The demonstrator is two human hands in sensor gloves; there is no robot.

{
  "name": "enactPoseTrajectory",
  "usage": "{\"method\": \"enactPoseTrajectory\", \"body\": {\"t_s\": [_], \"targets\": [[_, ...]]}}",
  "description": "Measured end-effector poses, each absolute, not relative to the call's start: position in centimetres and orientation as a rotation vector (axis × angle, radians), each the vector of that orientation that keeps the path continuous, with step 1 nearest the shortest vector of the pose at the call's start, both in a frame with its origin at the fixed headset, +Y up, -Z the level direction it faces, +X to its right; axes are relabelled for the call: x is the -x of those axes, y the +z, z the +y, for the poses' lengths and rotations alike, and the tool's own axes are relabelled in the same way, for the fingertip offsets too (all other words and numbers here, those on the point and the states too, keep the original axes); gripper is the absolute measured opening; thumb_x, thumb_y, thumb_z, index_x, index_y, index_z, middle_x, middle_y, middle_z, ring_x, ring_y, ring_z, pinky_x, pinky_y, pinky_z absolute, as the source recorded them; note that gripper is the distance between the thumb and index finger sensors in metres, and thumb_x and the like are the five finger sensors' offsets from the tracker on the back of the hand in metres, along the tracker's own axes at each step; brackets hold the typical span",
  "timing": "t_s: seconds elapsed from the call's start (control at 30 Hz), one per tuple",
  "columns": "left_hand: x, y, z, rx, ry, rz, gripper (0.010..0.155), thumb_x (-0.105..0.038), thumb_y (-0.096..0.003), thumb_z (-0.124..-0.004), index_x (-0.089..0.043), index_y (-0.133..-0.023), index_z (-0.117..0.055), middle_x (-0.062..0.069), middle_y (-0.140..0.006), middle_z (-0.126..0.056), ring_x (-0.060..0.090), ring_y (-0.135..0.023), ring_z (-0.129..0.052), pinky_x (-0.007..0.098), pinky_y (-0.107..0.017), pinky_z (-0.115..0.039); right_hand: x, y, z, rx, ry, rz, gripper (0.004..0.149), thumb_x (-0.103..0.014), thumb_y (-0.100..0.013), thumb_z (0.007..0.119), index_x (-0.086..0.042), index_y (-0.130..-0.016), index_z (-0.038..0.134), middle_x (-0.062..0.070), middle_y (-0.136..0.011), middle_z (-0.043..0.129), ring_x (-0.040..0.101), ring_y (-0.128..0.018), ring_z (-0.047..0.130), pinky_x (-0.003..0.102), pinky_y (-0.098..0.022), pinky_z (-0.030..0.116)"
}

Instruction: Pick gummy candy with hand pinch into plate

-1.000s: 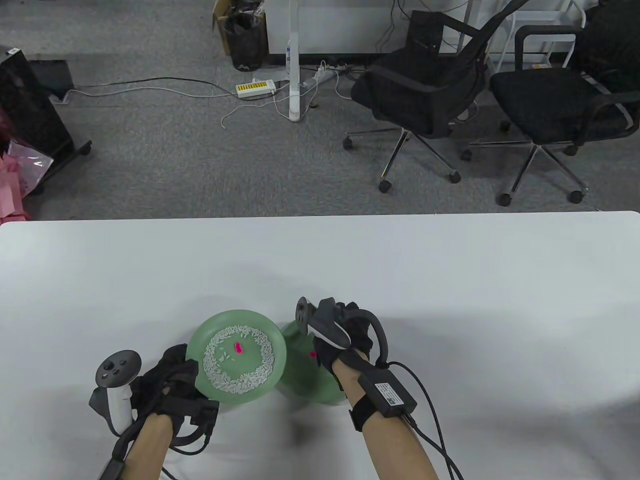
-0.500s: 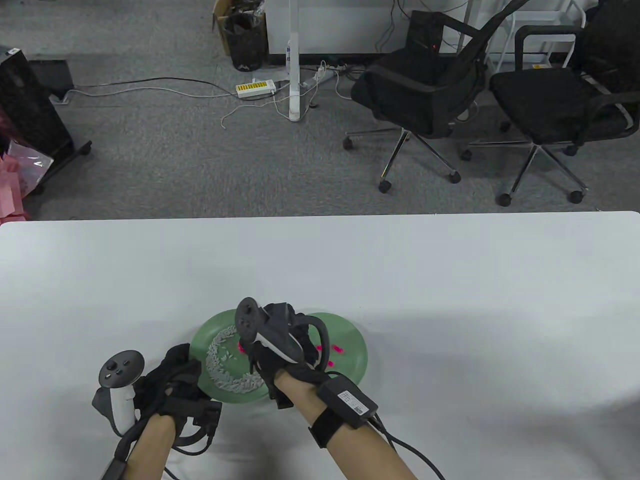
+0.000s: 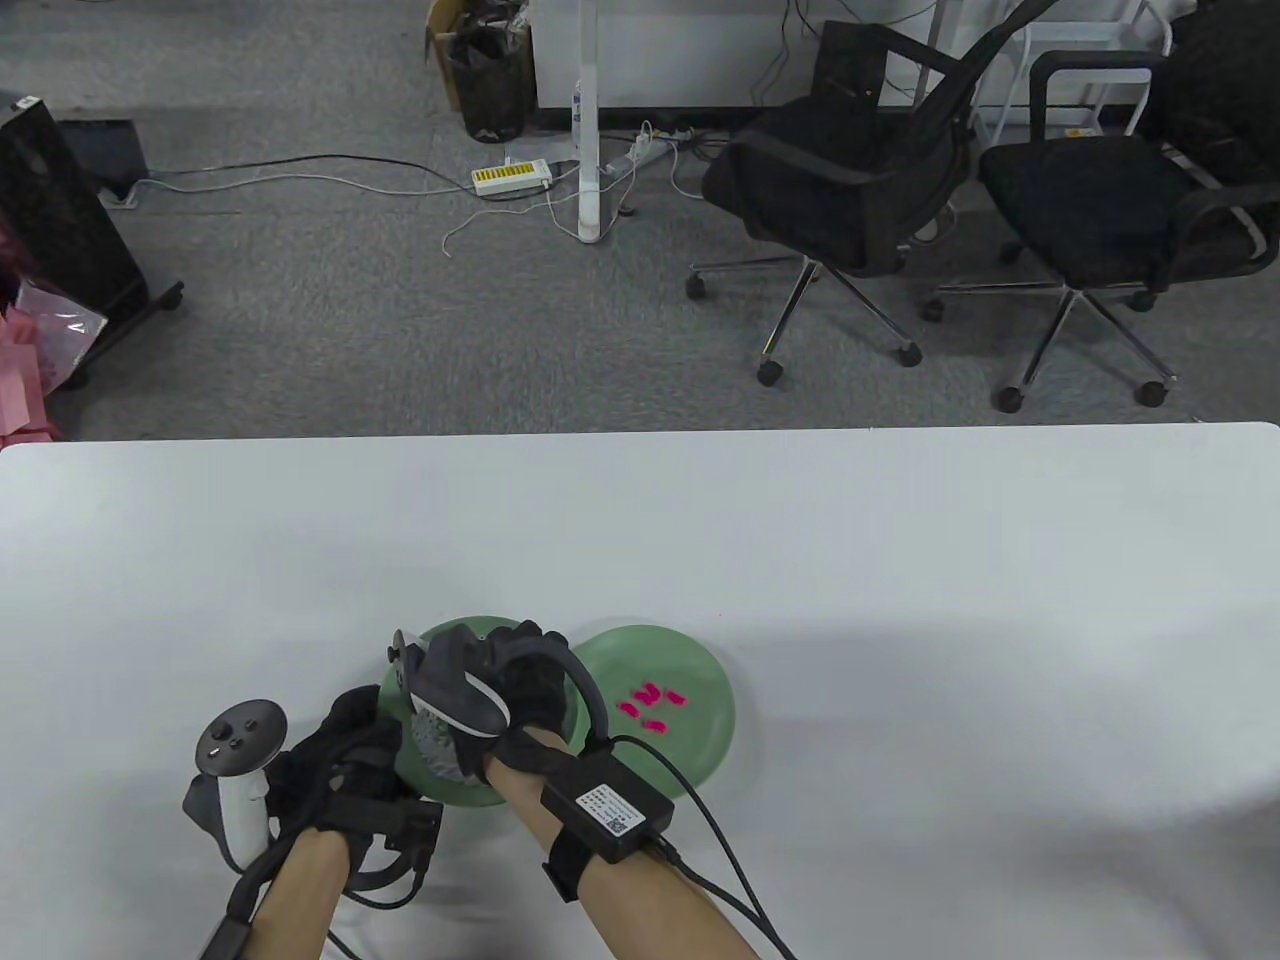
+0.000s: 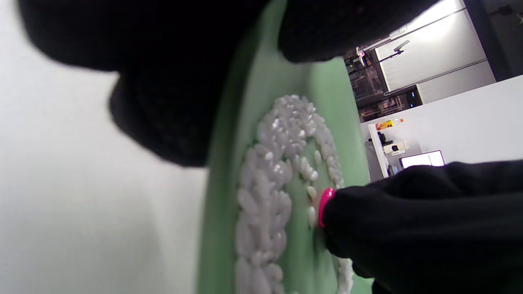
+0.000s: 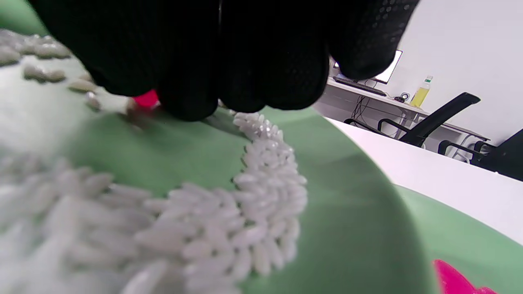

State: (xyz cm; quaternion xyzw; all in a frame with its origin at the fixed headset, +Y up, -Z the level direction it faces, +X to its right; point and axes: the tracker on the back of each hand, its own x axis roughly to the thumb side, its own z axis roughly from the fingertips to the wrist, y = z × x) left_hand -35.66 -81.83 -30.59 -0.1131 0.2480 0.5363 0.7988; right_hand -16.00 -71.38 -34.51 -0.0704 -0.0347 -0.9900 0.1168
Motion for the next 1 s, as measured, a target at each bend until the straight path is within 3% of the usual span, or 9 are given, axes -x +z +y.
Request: {"method": "enactPoseTrajectory", "body": {"t_s": [0.63, 0.87, 1.0], "targets": [[35.2, -30.6, -81.7, 0.241, 1.139, 0.507, 0.056, -0.031, -0.0423, -0.079, -0.025, -0.097, -0.074, 0.001, -0.079, -0.099, 0.030, -0.023, -0.109, 0.030, -0.015, -0.093, 15.9, -34.6, -71.4, 0.224, -2.960, -0.109, 0.041, -0.043, -0.033, 0.091, -0.024, -0.068, 0.096, -0.002, -0.080, 0.091, 0.028, -0.073, 0.088, 0.053, -0.064, 0.070], [35.4, -30.5, -81.7, 0.256, 1.156, 0.524, 0.055, -0.031, -0.0424, -0.080, -0.025, -0.097, -0.075, 0.000, -0.078, -0.100, 0.029, -0.023, -0.110, 0.030, -0.015, -0.094, 14.3, -34.3, -69.5, 0.292, -3.024, -0.091, 0.041, -0.045, -0.032, 0.089, -0.023, -0.067, 0.095, -0.002, -0.079, 0.091, 0.029, -0.072, 0.088, 0.053, -0.064, 0.071], [36.2, -30.6, -82.1, 0.244, 1.160, 0.556, 0.055, -0.030, -0.0425, -0.080, -0.025, -0.097, -0.075, 0.001, -0.079, -0.100, 0.030, -0.024, -0.109, 0.031, -0.015, -0.093, 11.3, -34.9, -67.6, 0.268, -3.056, 0.005, 0.041, -0.045, -0.032, 0.089, -0.023, -0.067, 0.095, -0.002, -0.079, 0.090, 0.028, -0.072, 0.088, 0.053, -0.064, 0.071]]}}
